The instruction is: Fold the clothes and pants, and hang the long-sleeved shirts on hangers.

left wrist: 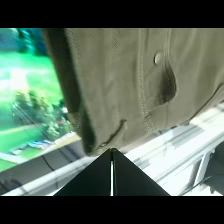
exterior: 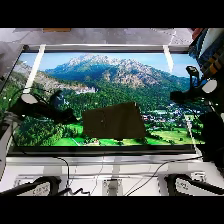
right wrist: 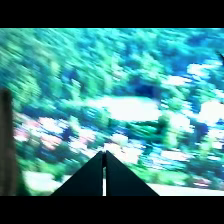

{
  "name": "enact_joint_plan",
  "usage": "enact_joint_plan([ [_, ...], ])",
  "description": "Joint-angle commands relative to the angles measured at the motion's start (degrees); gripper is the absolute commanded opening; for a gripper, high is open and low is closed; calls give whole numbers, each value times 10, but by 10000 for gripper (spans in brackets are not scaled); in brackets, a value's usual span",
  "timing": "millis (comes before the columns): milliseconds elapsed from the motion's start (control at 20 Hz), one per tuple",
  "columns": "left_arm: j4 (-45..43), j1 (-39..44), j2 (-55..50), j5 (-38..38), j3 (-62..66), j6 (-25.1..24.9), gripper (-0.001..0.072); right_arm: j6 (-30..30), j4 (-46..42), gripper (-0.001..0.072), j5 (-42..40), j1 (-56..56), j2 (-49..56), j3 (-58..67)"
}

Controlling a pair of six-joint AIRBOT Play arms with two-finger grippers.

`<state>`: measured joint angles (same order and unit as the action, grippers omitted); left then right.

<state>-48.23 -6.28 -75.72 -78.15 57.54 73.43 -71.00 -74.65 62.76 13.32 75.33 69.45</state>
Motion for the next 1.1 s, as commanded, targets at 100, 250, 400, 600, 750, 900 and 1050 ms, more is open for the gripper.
enact_joint_plan([
  [100, 4, -34, 8, -14, 26, -17, 25, 243, 268, 14, 74, 41, 29, -121],
  [250, 3, -20, 8, -14, 26, -17, 25, 233, 401, 461, 3, 37, 52, -204],
  [400, 3, -9, 8, -14, 26, -17, 25, 134, 397, 528, -17, 37, 84, -214],
  [600, 4, 1, 8, -14, 26, -17, 25, 130, 415, 648, 39, 29, 146, -214],
  [750, 8, 7, 8, -14, 26, -17, 25, 131, 415, 686, 27, -6, 169, -214],
  [900, 23, 9, 8, -14, 26, -17, 25, 122, 419, 683, 17, -49, 191, -212],
  [1050, 24, 9, 8, -14, 26, -17, 25, 122, 463, 643, 34, -88, 213, -212],
])
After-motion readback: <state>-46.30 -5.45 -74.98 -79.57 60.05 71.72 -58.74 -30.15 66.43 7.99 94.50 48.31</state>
